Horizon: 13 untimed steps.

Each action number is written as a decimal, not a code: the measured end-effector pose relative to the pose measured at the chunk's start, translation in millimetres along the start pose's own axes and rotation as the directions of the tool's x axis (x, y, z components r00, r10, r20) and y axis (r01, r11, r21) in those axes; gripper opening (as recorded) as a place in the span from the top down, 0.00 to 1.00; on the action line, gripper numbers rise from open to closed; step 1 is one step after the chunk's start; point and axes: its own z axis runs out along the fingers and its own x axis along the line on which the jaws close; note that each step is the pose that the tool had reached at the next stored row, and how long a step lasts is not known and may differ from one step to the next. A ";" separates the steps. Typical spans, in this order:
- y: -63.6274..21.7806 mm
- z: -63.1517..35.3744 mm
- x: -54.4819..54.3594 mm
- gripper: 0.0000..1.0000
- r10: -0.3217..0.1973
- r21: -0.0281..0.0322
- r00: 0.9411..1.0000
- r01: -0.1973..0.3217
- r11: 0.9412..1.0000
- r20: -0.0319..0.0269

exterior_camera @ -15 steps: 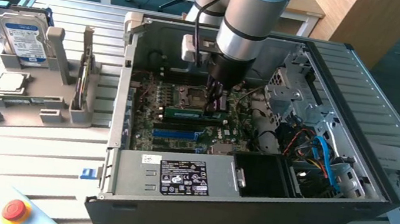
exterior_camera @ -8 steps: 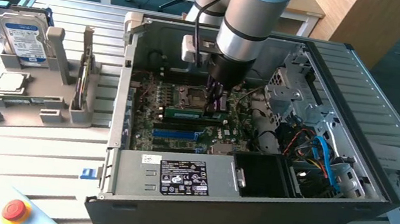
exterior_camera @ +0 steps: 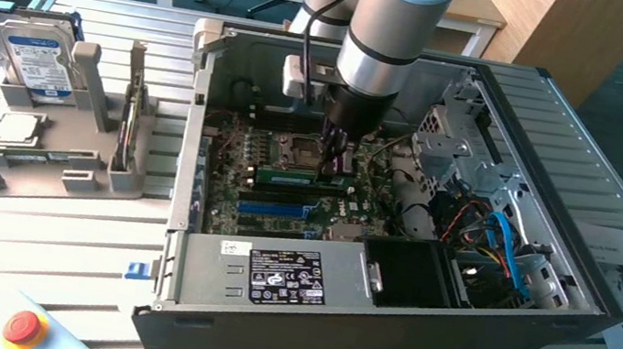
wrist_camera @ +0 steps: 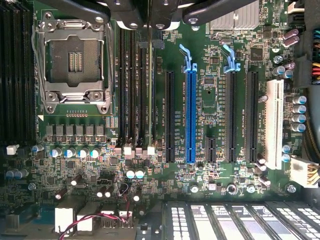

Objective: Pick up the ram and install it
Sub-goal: 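Insert the ram into the slot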

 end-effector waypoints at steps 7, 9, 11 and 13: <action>1.2 0.2 -0.3 0.88 0.000 0.001 1.000 0.000 1.000 0.000; 1.9 0.2 -0.5 0.88 0.000 0.001 1.000 0.000 1.000 0.000; 1.9 0.1 -0.6 0.88 0.000 0.001 1.000 0.000 1.000 0.000; 1.9 0.2 -0.9 0.88 0.000 0.001 1.000 0.000 1.000 0.000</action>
